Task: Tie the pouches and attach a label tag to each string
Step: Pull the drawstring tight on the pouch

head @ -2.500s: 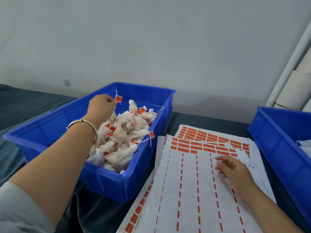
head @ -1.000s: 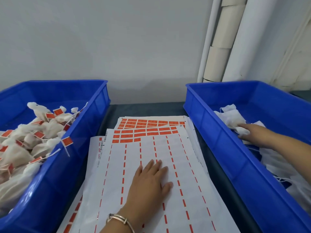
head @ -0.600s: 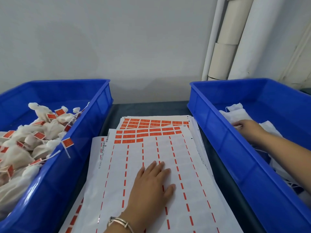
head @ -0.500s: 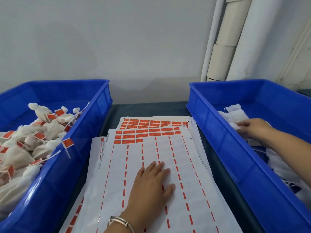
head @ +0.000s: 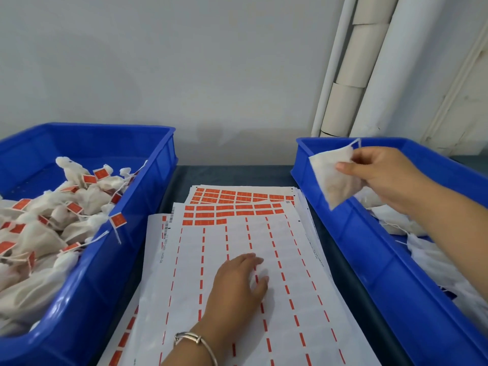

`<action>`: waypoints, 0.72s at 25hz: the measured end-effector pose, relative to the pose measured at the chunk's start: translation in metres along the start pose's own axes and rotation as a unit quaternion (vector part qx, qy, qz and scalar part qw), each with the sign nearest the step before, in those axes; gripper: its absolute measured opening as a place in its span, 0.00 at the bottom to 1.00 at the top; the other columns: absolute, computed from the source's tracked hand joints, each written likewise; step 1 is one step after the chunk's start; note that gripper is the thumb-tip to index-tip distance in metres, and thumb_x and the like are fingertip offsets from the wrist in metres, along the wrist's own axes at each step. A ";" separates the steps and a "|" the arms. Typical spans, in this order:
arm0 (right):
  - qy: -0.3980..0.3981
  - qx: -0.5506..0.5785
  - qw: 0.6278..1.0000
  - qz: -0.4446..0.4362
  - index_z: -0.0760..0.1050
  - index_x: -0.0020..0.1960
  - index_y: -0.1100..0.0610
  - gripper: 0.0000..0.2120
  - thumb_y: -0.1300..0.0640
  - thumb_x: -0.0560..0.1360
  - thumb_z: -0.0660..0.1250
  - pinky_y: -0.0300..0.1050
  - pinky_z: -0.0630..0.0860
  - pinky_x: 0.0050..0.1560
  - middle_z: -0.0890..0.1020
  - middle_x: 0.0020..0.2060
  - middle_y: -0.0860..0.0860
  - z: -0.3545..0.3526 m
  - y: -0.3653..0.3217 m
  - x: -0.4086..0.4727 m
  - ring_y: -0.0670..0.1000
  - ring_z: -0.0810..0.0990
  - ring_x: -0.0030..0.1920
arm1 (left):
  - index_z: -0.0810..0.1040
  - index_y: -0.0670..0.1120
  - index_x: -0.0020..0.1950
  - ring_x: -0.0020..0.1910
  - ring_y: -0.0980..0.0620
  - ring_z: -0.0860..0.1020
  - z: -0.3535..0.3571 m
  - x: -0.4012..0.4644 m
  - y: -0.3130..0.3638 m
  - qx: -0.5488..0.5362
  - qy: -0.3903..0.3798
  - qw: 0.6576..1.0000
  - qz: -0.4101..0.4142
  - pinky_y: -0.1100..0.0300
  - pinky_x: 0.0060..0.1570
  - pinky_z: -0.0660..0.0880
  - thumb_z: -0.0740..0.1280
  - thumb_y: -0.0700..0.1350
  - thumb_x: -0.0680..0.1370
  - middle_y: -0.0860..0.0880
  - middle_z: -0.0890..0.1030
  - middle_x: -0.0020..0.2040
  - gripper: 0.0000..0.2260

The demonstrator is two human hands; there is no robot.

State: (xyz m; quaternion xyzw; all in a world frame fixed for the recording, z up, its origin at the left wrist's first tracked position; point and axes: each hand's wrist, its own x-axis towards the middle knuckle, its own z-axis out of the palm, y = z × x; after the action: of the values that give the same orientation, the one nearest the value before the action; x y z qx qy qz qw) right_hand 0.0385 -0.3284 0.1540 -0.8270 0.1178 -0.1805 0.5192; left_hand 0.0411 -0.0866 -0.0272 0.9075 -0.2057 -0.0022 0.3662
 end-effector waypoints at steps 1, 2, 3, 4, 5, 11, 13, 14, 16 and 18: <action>-0.014 -0.002 1.000 -0.015 0.79 0.43 0.50 0.03 0.57 0.72 0.71 0.29 0.75 0.33 0.84 0.38 0.43 0.015 -0.009 -0.006 0.39 0.82 0.36 | 0.67 0.65 0.61 0.60 0.65 0.66 -0.007 0.001 0.003 -0.062 0.009 0.998 -0.020 0.65 0.62 0.61 0.63 0.58 0.76 0.64 0.69 0.65 0.14; -0.034 -0.004 0.999 -0.021 0.79 0.43 0.50 0.03 0.57 0.71 0.72 0.30 0.75 0.32 0.84 0.38 0.44 0.031 -0.015 -0.012 0.40 0.82 0.36 | 0.66 0.67 0.59 0.58 0.65 0.66 -0.013 0.003 0.006 -0.130 0.023 0.991 -0.039 0.66 0.60 0.63 0.64 0.59 0.75 0.65 0.69 0.63 0.15; -0.058 -0.016 0.998 -0.022 0.79 0.42 0.50 0.03 0.57 0.71 0.72 0.32 0.75 0.34 0.84 0.39 0.44 0.050 -0.018 -0.018 0.41 0.82 0.38 | 0.65 0.67 0.60 0.57 0.64 0.67 -0.020 0.004 0.008 -0.192 0.043 0.979 -0.054 0.67 0.57 0.66 0.64 0.61 0.73 0.66 0.68 0.61 0.17; -0.089 -0.038 0.995 -0.019 0.79 0.42 0.49 0.04 0.56 0.71 0.73 0.34 0.74 0.36 0.83 0.39 0.44 0.069 -0.018 -0.024 0.43 0.81 0.40 | 0.64 0.66 0.61 0.57 0.63 0.69 -0.027 0.005 0.009 -0.238 0.072 0.967 -0.059 0.71 0.52 0.69 0.64 0.64 0.69 0.67 0.68 0.60 0.22; -0.125 -0.066 0.990 -0.011 0.78 0.41 0.48 0.05 0.55 0.71 0.73 0.35 0.72 0.38 0.81 0.40 0.44 0.090 -0.015 -0.030 0.43 0.79 0.42 | 0.63 0.66 0.63 0.56 0.63 0.71 -0.034 0.004 0.011 -0.265 0.107 0.956 -0.059 0.73 0.46 0.69 0.63 0.67 0.66 0.68 0.67 0.59 0.27; -0.208 -0.079 0.972 0.075 0.76 0.37 0.48 0.12 0.62 0.75 0.66 0.33 0.73 0.44 0.79 0.44 0.44 0.185 0.029 -0.063 0.46 0.77 0.46 | 0.67 0.65 0.59 0.51 0.73 0.70 -0.046 0.010 0.007 -0.258 0.203 0.942 -0.069 0.82 0.36 0.66 0.68 0.60 0.68 0.72 0.69 0.52 0.22; -0.199 -0.049 0.977 0.052 0.76 0.38 0.45 0.13 0.63 0.75 0.67 0.27 0.71 0.38 0.78 0.41 0.37 0.191 0.037 -0.070 0.42 0.77 0.43 | 0.74 0.63 0.47 0.49 0.70 0.73 -0.047 0.014 0.003 -0.237 0.200 0.947 -0.079 0.80 0.37 0.68 0.69 0.51 0.73 0.67 0.74 0.47 0.07; -0.186 -0.039 0.981 0.038 0.76 0.38 0.44 0.13 0.62 0.74 0.69 0.26 0.71 0.35 0.78 0.39 0.36 0.189 0.040 -0.072 0.41 0.78 0.41 | 0.75 0.62 0.42 0.47 0.67 0.75 -0.046 0.015 0.001 -0.232 0.196 0.949 -0.081 0.77 0.38 0.70 0.69 0.49 0.74 0.65 0.76 0.44 0.07; -0.160 0.021 0.987 0.022 0.77 0.41 0.46 0.11 0.61 0.72 0.72 0.27 0.74 0.36 0.81 0.37 0.39 0.182 0.046 -0.075 0.42 0.81 0.41 | 0.76 0.62 0.38 0.45 0.67 0.75 -0.046 0.015 -0.001 -0.247 0.192 0.946 -0.090 0.75 0.38 0.71 0.69 0.48 0.74 0.63 0.78 0.41 0.09; -0.164 0.116 0.979 0.025 0.79 0.46 0.48 0.10 0.63 0.73 0.70 0.32 0.78 0.42 0.83 0.40 0.41 0.176 0.055 -0.076 0.43 0.82 0.45 | 0.75 0.63 0.38 0.45 0.73 0.73 -0.046 0.015 0.000 -0.271 0.192 0.938 -0.098 0.79 0.33 0.69 0.71 0.48 0.73 0.68 0.78 0.38 0.10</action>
State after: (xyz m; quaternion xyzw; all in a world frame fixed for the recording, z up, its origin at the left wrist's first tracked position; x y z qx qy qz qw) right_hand 0.0433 -0.1790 0.0215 -0.7766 0.0301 -0.0423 0.6278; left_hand 0.0619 -0.0617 0.0092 0.7730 -0.0333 0.0804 0.6284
